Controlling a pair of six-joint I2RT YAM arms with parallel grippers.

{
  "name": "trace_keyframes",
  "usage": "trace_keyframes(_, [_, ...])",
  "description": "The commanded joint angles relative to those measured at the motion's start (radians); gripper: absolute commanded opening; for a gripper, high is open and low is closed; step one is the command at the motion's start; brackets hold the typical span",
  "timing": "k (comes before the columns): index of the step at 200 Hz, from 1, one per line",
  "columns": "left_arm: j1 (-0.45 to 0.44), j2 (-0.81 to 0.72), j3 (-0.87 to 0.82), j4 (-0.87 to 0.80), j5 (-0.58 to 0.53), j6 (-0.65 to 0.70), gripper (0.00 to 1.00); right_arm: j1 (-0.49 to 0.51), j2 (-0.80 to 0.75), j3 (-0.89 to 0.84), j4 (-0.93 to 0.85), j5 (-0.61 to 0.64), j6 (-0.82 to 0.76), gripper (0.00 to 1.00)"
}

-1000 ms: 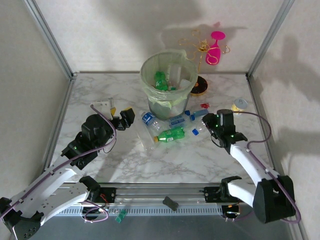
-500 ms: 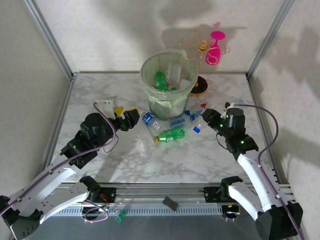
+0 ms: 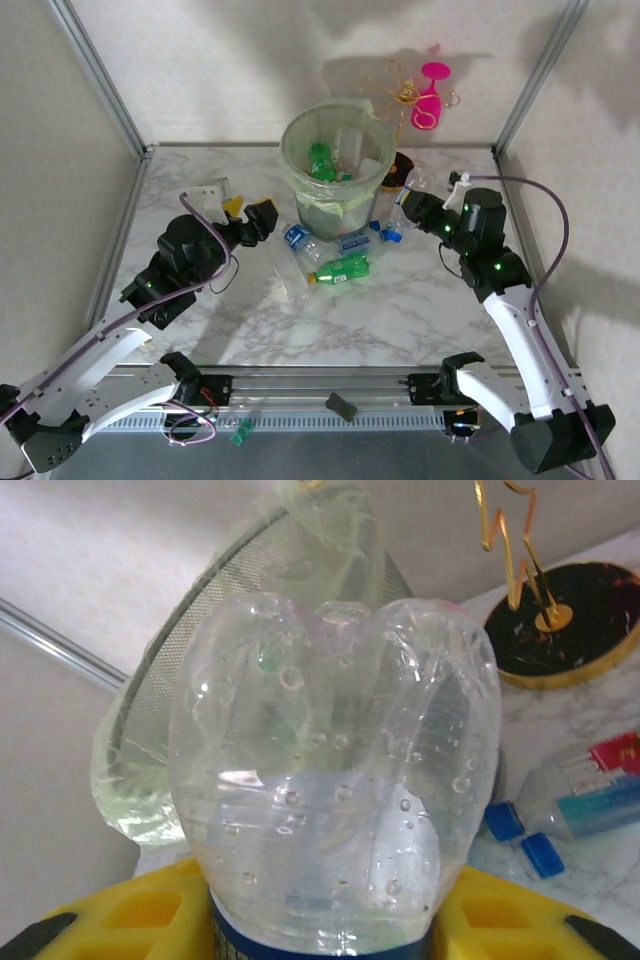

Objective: Put the plastic bottles in the bin

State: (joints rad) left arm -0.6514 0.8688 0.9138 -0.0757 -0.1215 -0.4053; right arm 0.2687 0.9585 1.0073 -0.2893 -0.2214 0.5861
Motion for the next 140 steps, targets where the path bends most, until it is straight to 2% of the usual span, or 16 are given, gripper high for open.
trace_keyframes(1, [-0.005,-0.011,-0.046,0.035,-0.077,0.037,0.83,0.027,0.058,0.116,0.007,0.005,-0.057,0.00])
trace_keyframes(75, [-0.005,-0.025,-0.075,0.046,-0.080,0.033,0.83,0.195,0.364,0.473,0.008,0.096,-0.131,0.00])
trace_keyframes(117, [-0.005,-0.033,-0.076,0.044,-0.078,0.030,0.84,0.206,0.531,0.594,0.016,0.110,-0.159,0.00])
trace_keyframes(140, [-0.005,-0.037,-0.075,0.045,-0.077,0.029,0.84,0.206,0.625,0.667,-0.009,0.166,-0.193,0.00])
